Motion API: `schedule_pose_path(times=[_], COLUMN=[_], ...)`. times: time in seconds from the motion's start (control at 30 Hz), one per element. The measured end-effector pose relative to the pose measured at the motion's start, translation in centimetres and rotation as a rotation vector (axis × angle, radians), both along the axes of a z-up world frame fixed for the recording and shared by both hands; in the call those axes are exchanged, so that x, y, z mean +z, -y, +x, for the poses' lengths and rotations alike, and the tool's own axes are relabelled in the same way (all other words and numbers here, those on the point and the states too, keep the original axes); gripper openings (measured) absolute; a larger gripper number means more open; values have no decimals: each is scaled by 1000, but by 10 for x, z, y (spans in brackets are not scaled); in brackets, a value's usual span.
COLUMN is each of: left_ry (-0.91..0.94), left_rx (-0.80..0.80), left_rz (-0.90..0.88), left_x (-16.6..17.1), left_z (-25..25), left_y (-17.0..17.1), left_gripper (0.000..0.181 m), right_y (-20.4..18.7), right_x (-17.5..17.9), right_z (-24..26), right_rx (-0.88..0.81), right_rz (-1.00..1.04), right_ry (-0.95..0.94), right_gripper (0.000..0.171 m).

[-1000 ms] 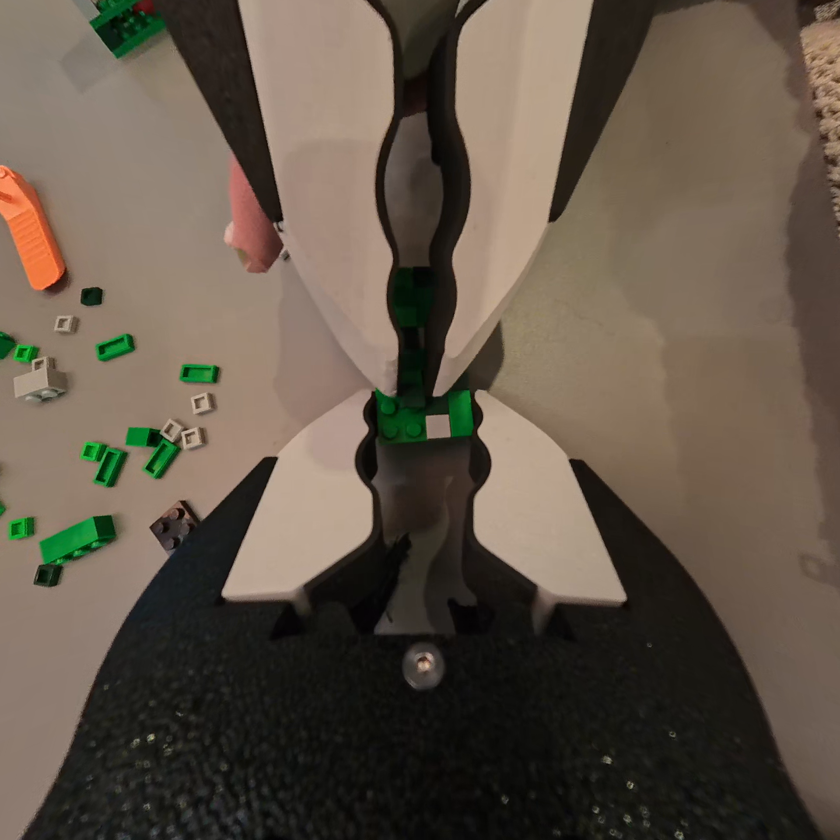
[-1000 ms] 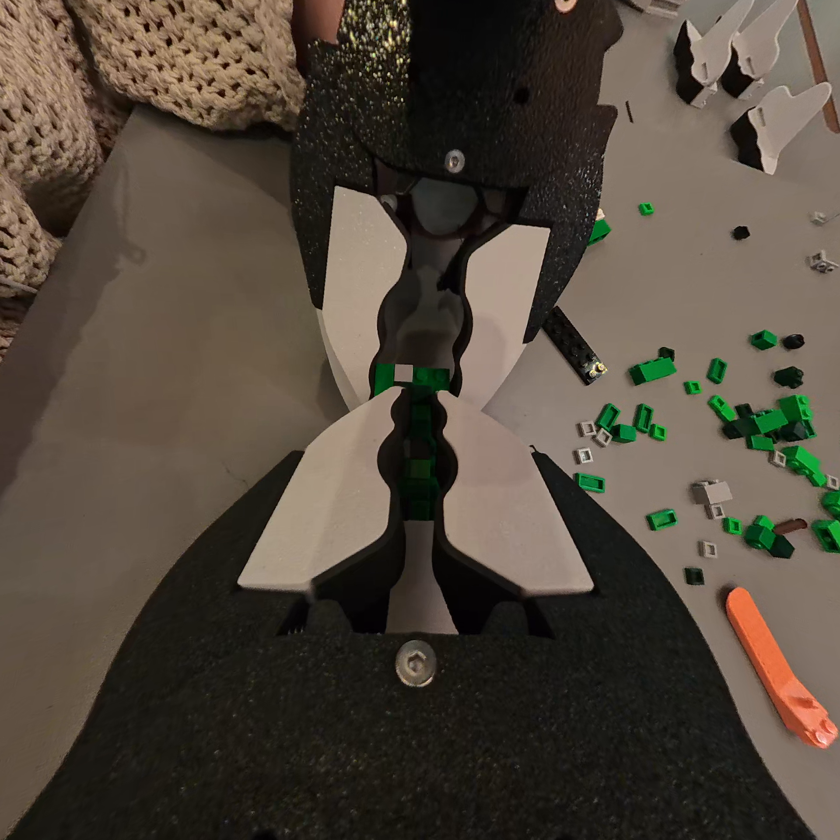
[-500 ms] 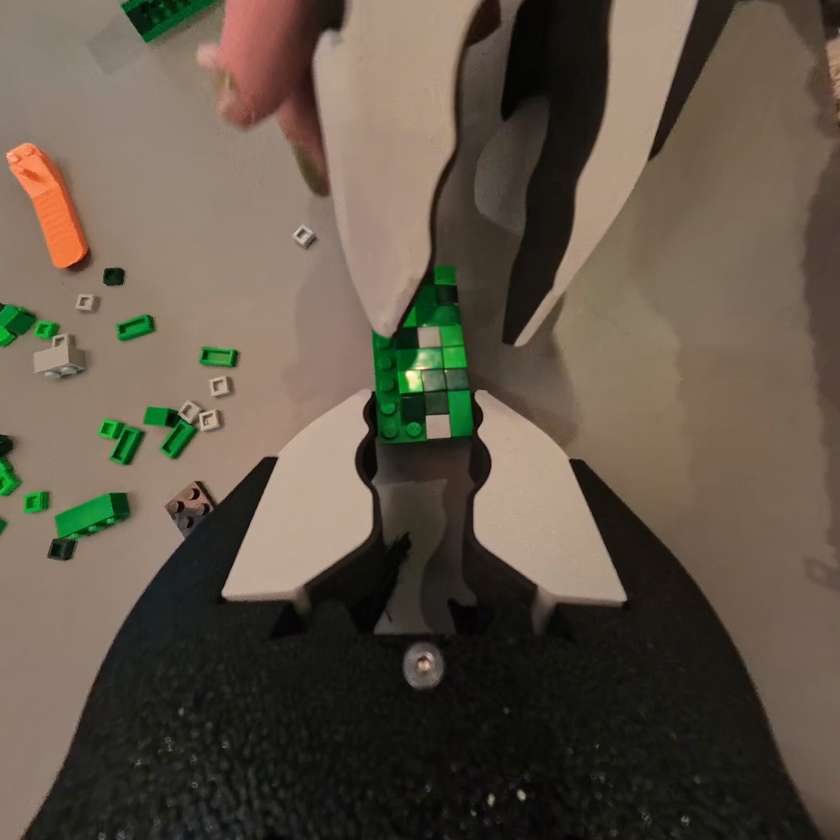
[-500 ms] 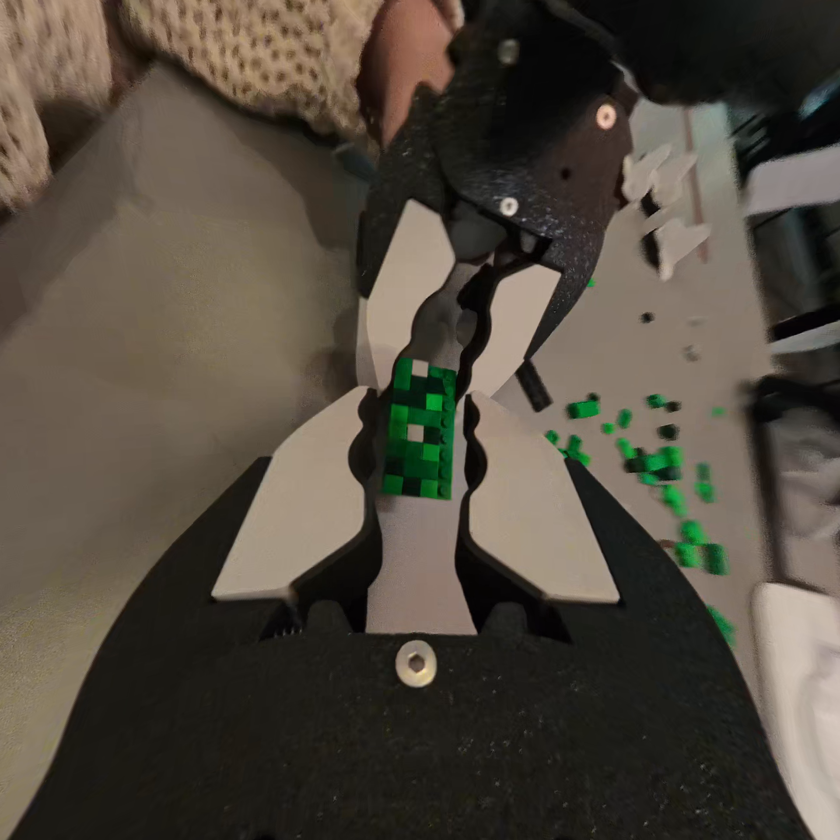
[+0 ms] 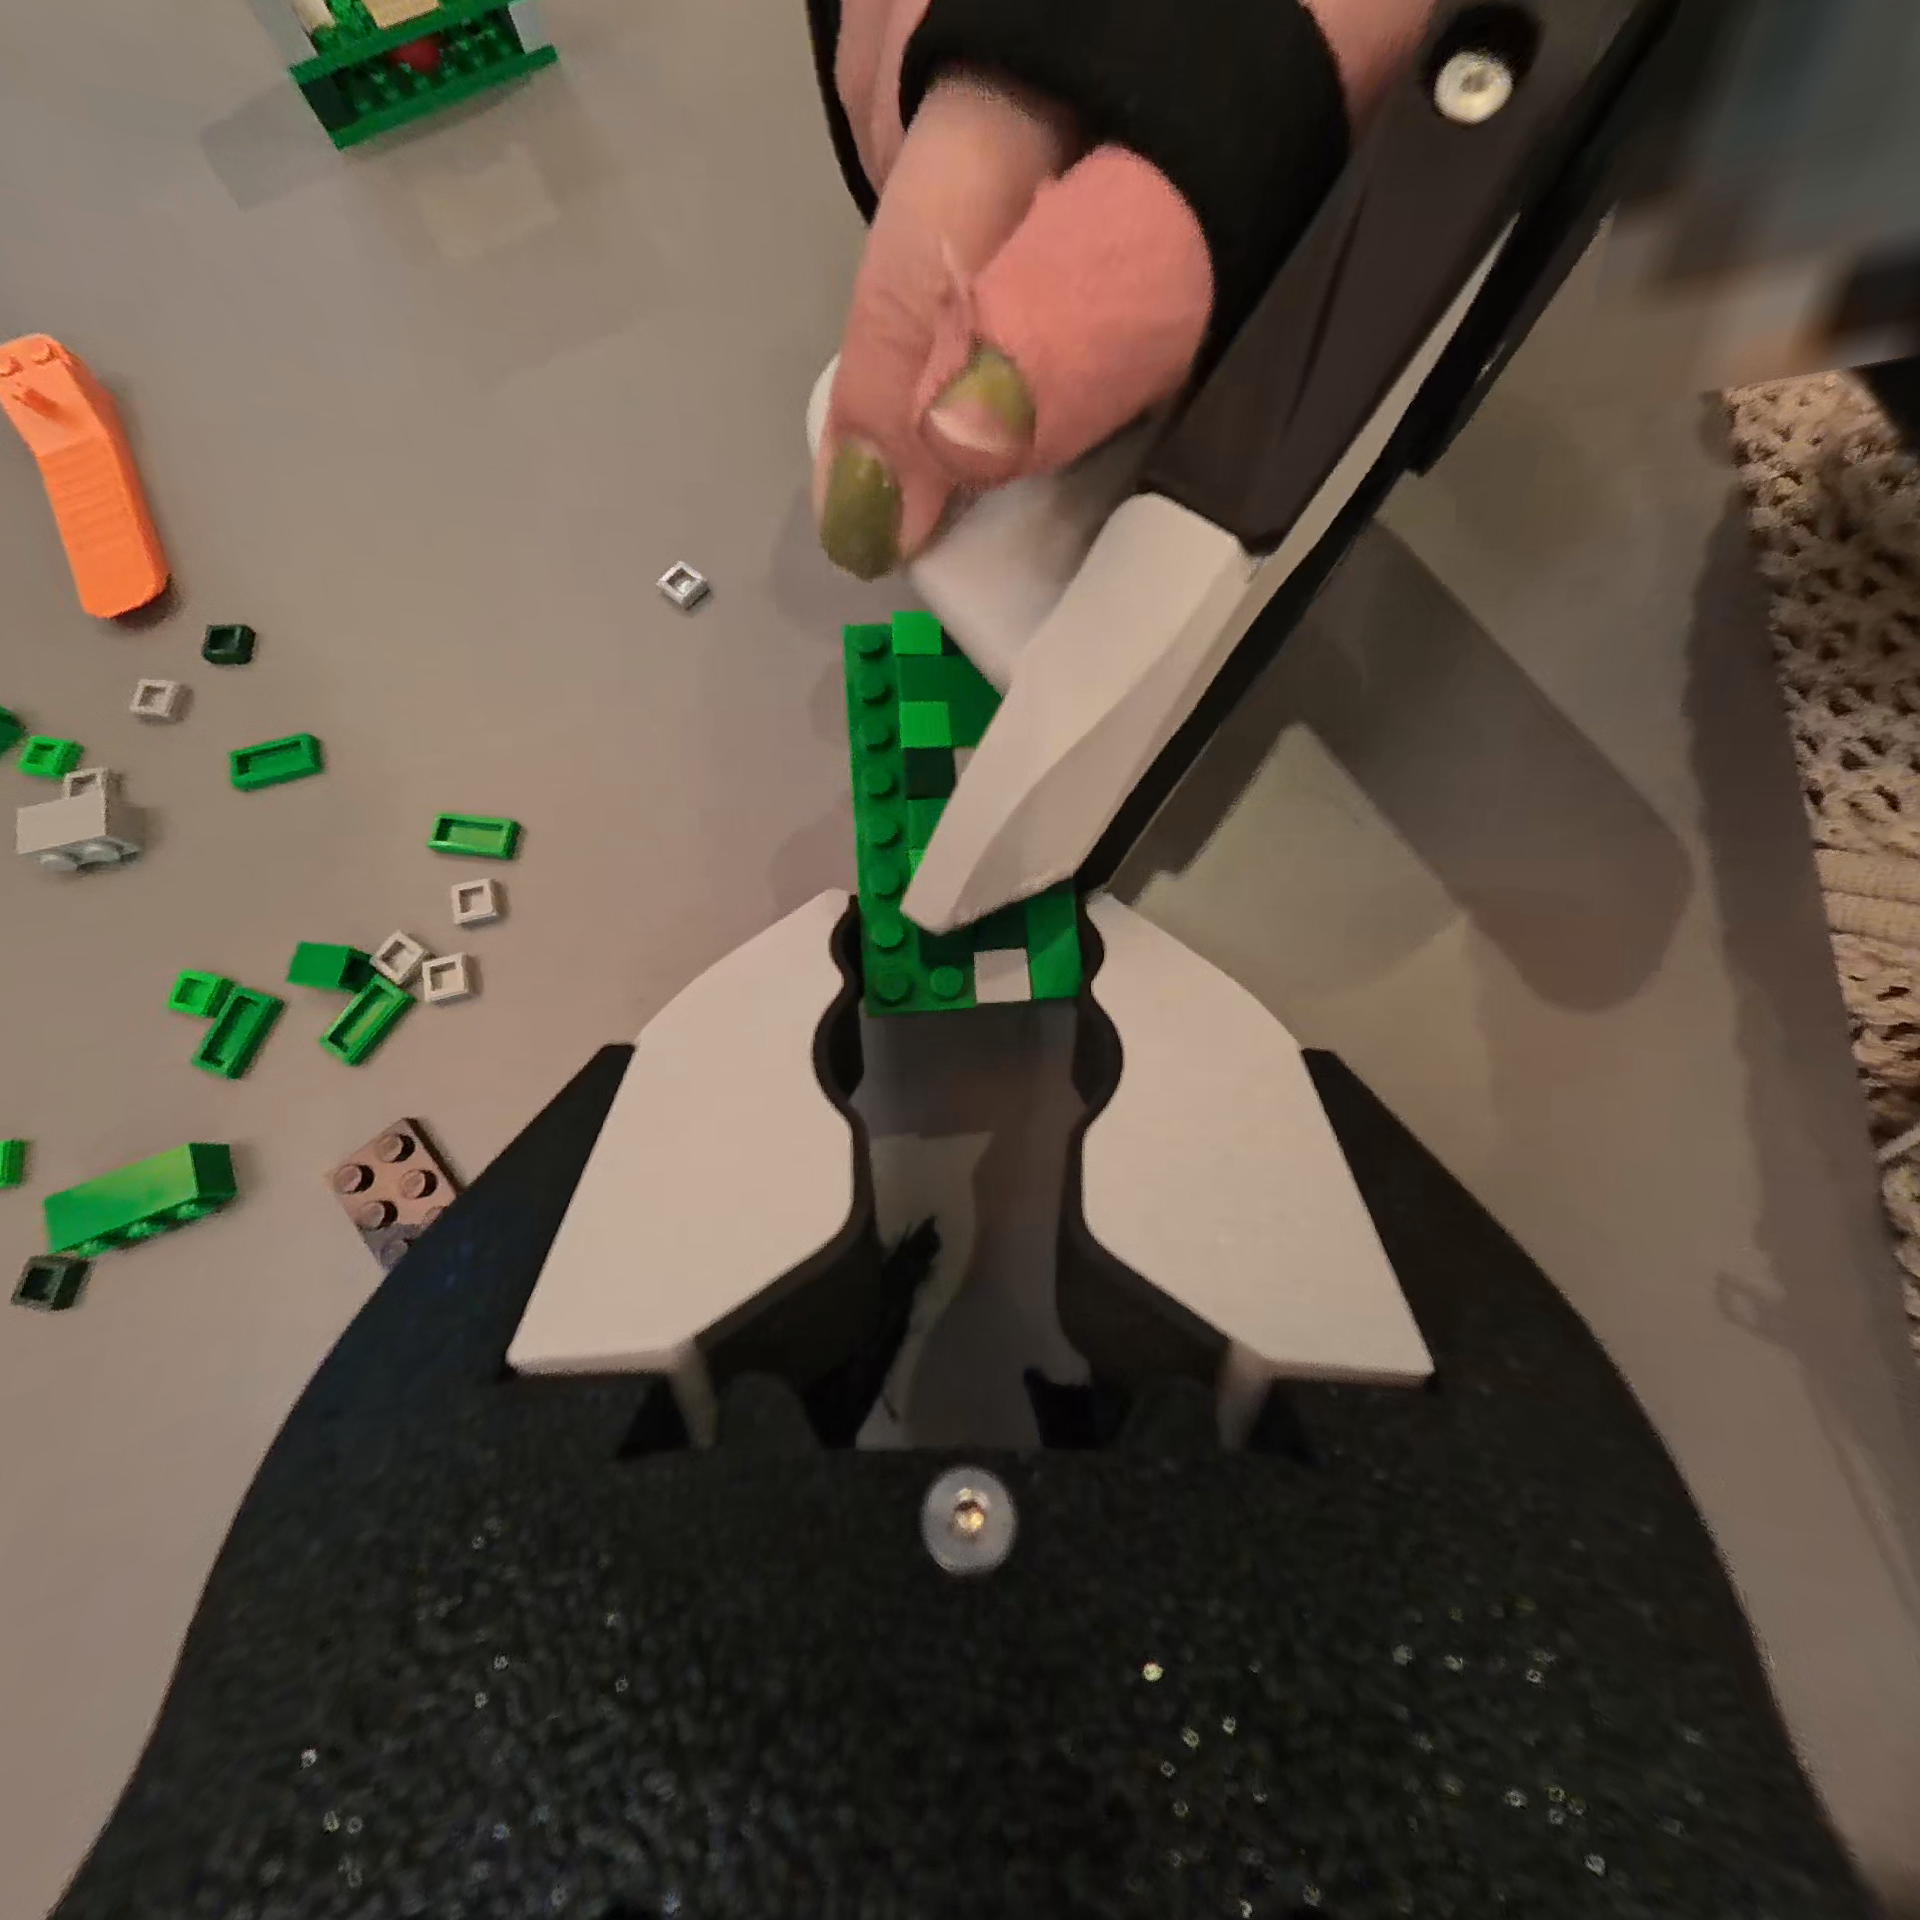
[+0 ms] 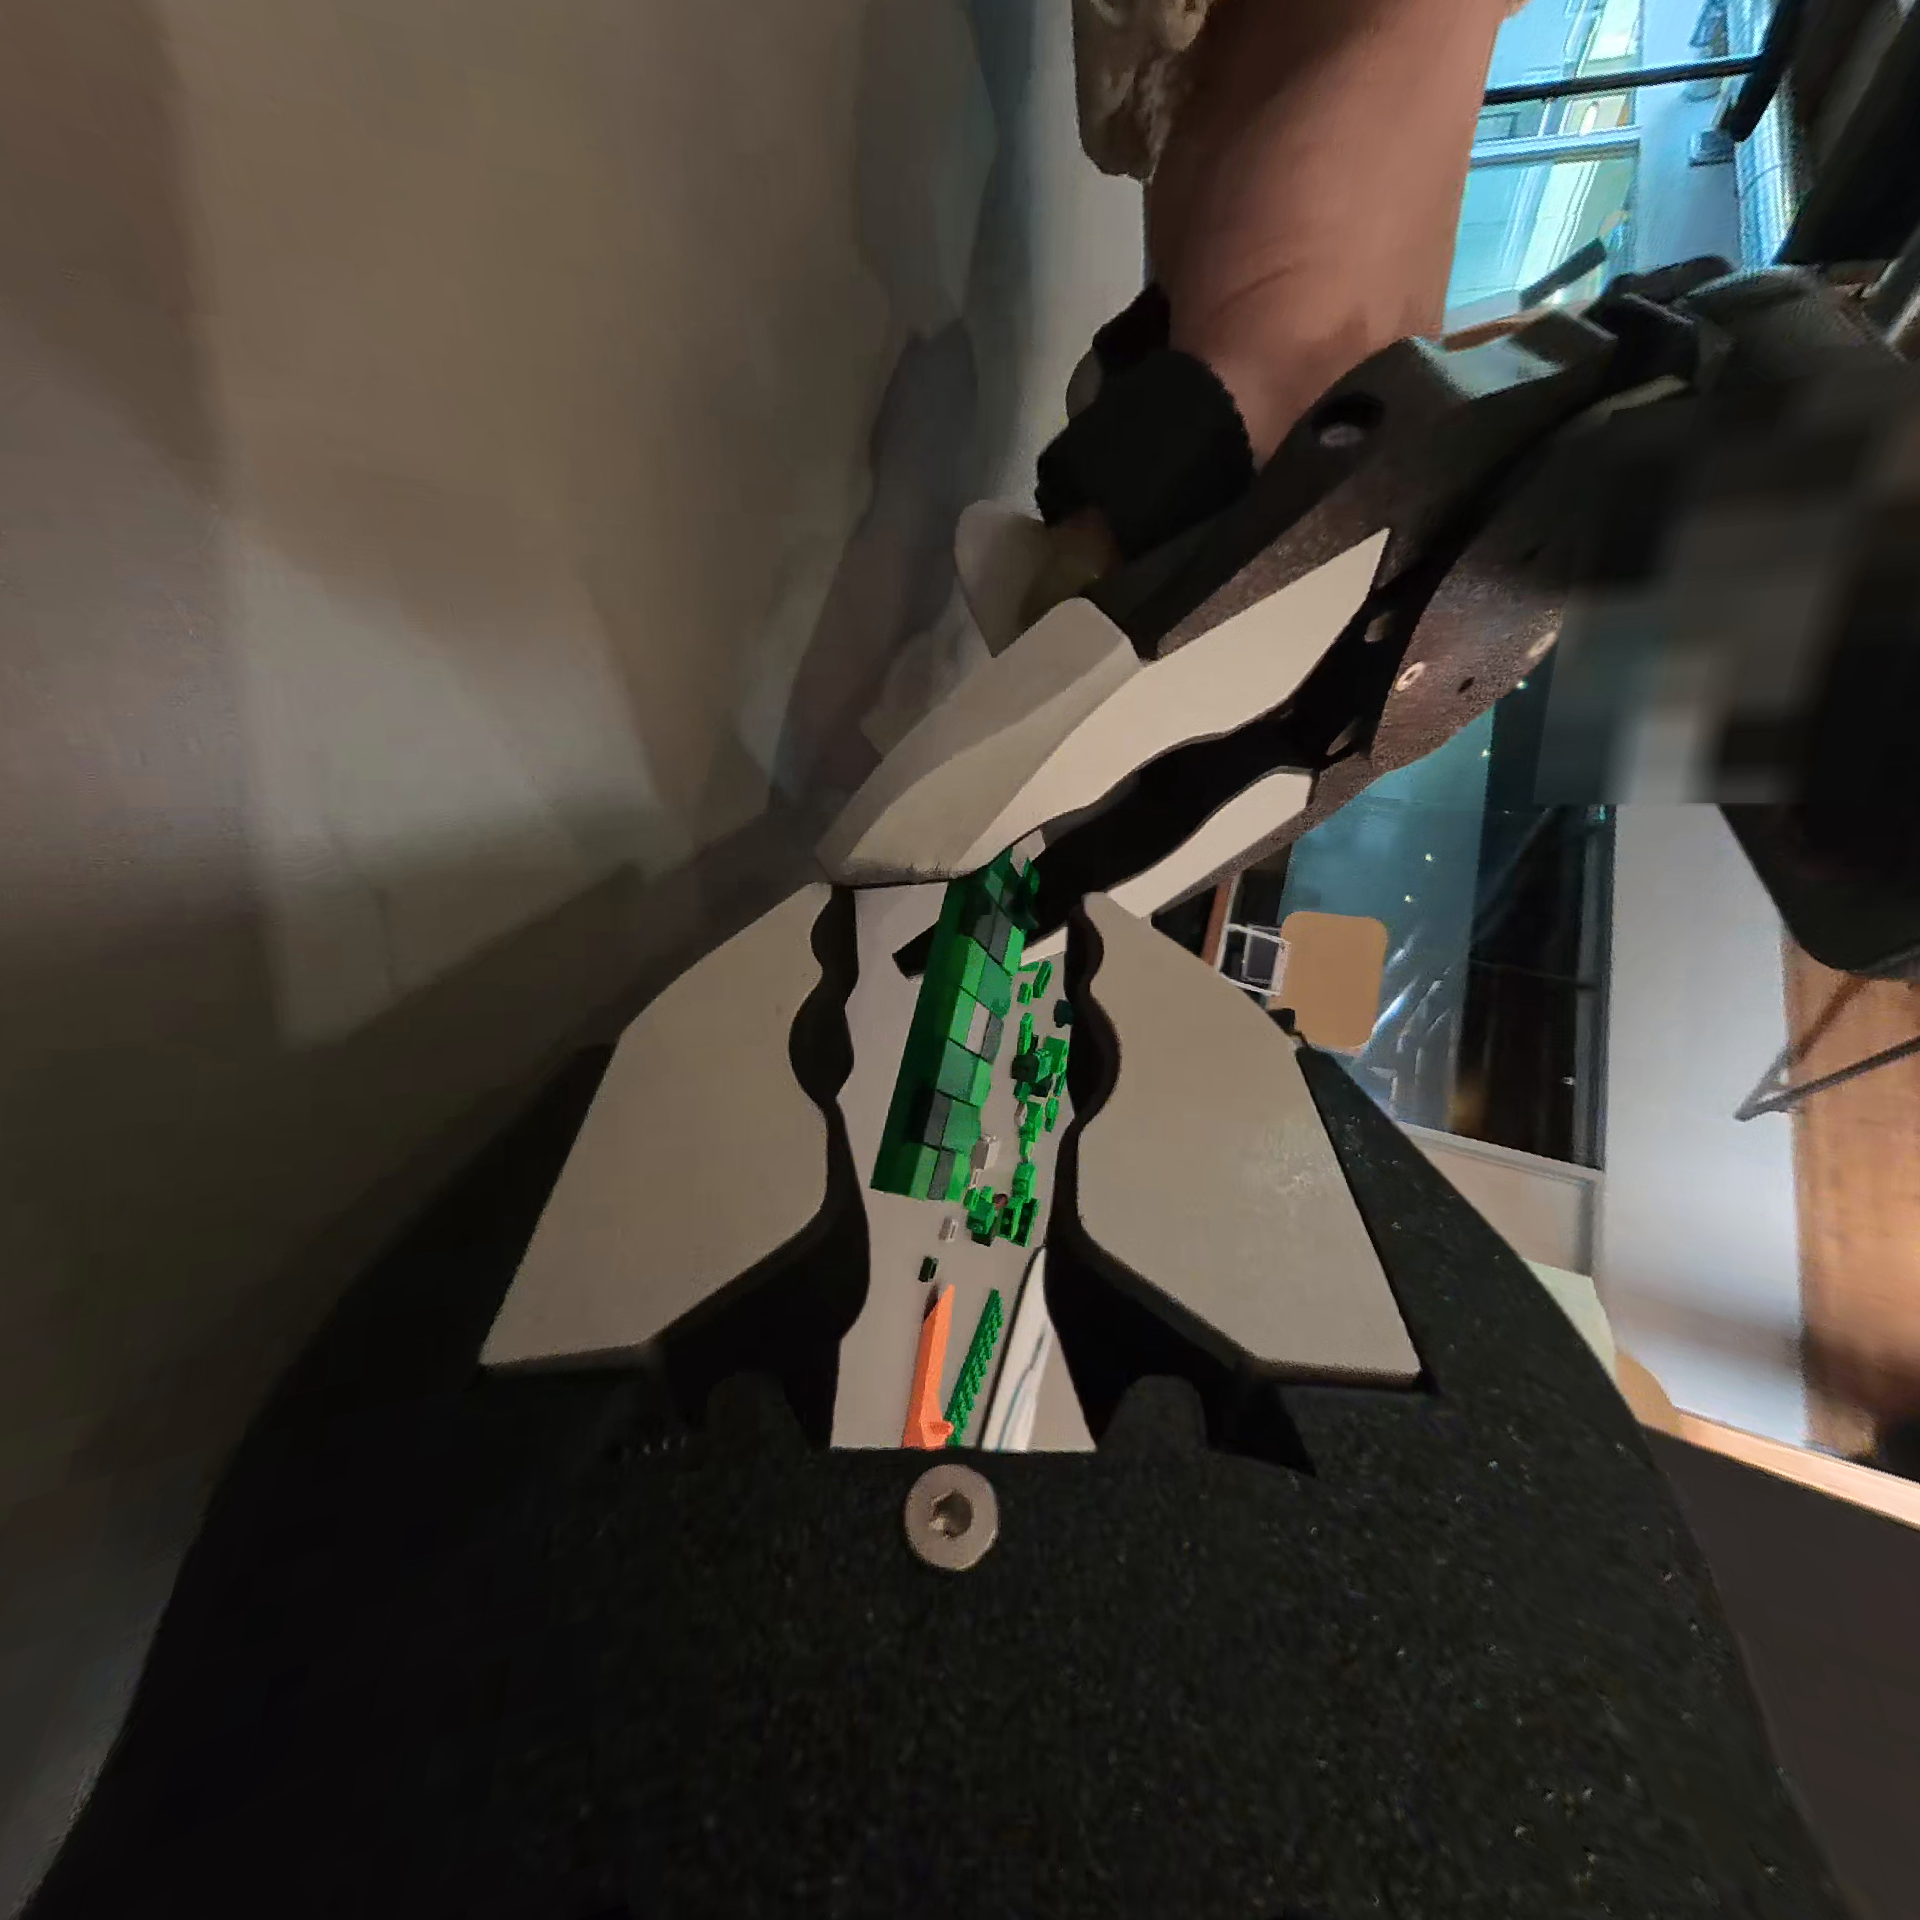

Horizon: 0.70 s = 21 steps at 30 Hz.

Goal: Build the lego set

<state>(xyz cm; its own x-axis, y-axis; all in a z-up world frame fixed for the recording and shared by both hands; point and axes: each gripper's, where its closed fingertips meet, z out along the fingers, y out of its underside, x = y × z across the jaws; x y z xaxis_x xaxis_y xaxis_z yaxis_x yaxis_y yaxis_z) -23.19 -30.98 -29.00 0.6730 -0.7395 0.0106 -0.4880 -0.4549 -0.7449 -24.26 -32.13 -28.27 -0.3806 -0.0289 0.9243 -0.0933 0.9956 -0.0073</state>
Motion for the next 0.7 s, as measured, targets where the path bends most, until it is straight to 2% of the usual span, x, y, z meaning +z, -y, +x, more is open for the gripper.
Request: schedule_pose_path(times=[0.1,0.3,0.37,0.5,0.7], left_ry=[2,4,2,-3,-39], left_rx=[6,-4,-14,-22,-5], left_rz=[-2,-10,-18,-28,-9], left_x=[0,-1,-3,-6,-7], left_z=[-1,1,2,5,3], left_y=[0,1,2,3,0], left_gripper=[37,37,37,37,37], right_y=[0,-2,0,1,-1], right_x=[-2,-3,0,3,5], right_z=[-1,-2,-2,-1,-3], right_rx=[0,2,18,32,25], right_rz=[22,43,53,84,179], right_ry=[-16,-27,-52,-90,-129], right_gripper=[31,29,19,9,7])
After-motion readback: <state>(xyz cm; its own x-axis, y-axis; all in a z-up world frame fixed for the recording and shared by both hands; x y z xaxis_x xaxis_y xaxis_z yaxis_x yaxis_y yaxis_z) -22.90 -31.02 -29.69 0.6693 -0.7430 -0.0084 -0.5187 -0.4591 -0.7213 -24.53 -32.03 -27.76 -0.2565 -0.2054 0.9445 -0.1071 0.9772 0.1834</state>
